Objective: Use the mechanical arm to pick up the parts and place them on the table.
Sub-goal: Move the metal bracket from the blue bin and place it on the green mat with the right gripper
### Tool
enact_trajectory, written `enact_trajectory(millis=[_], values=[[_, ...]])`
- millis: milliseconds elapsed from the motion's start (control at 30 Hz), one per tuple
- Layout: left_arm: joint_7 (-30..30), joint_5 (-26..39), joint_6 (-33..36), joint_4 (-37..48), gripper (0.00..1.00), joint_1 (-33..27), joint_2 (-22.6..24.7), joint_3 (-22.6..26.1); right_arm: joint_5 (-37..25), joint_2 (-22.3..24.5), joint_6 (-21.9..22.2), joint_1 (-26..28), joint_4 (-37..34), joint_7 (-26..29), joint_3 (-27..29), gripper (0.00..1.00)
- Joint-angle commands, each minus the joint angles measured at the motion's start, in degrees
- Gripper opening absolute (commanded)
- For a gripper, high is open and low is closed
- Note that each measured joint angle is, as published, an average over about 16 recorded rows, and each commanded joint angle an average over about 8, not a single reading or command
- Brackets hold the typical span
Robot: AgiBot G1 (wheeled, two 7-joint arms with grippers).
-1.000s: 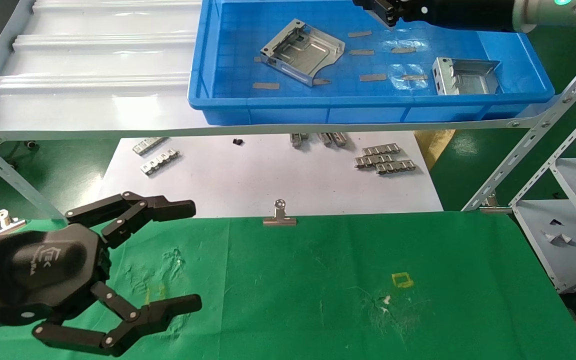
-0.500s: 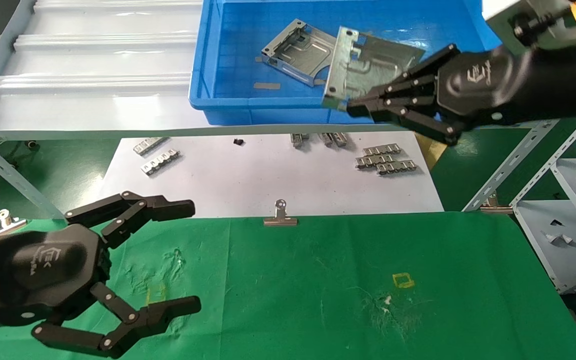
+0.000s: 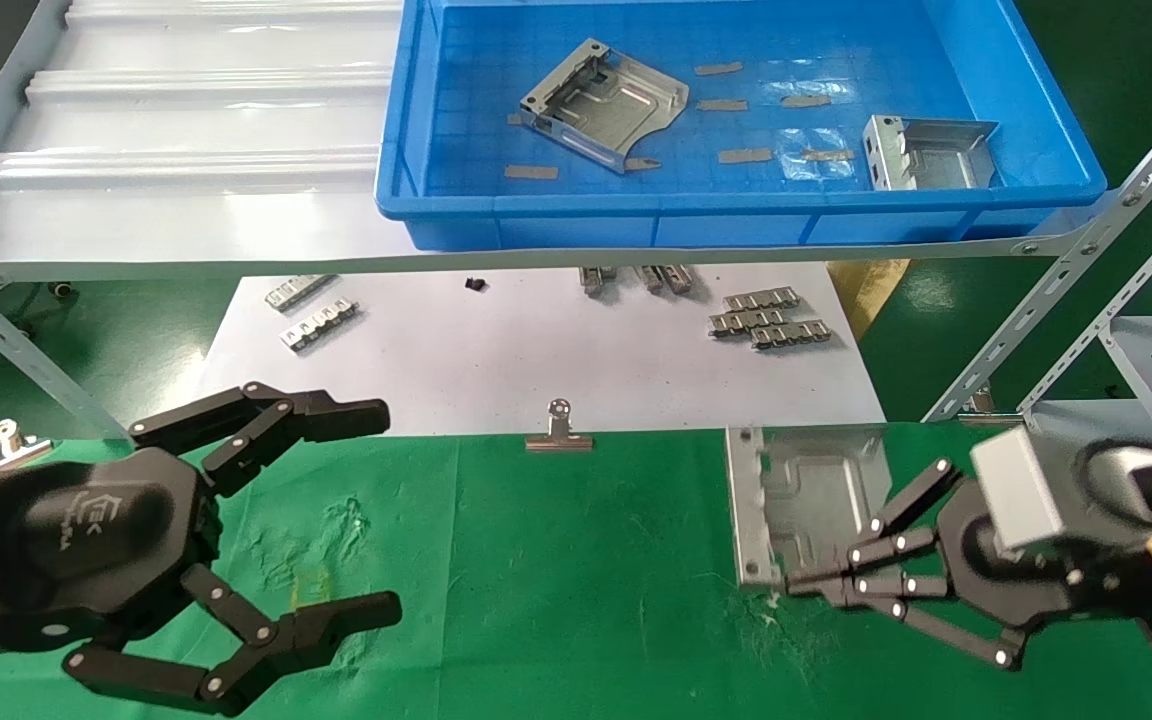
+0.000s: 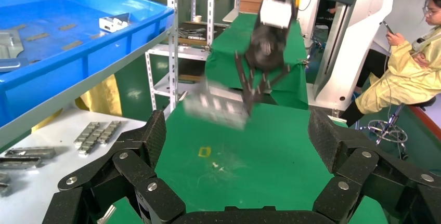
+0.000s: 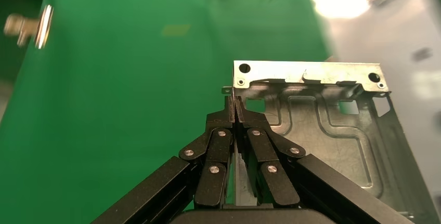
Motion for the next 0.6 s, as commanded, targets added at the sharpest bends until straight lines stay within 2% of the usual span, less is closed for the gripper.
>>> enact_trajectory(millis=[33, 300, 600], values=[[0.00, 0.00, 0.00, 0.00, 1.00, 0.00, 0.00, 0.00, -1.29, -0.55, 0.16, -0.95, -0.95, -2.20, -2.91, 0.00], [0.01, -0.01, -0.01, 0.00, 1.00, 0.00, -0.01, 0.02, -10.49, -10.41, 1.10, -0.35, -15.64, -12.36, -10.79, 0.00], [0.02, -0.03, -0.02, 0.00, 1.00, -0.01, -0.02, 0.04, -12.20, -17.75, 3.67, 0.28, -31.34, -21.75, -11.98, 0.00]])
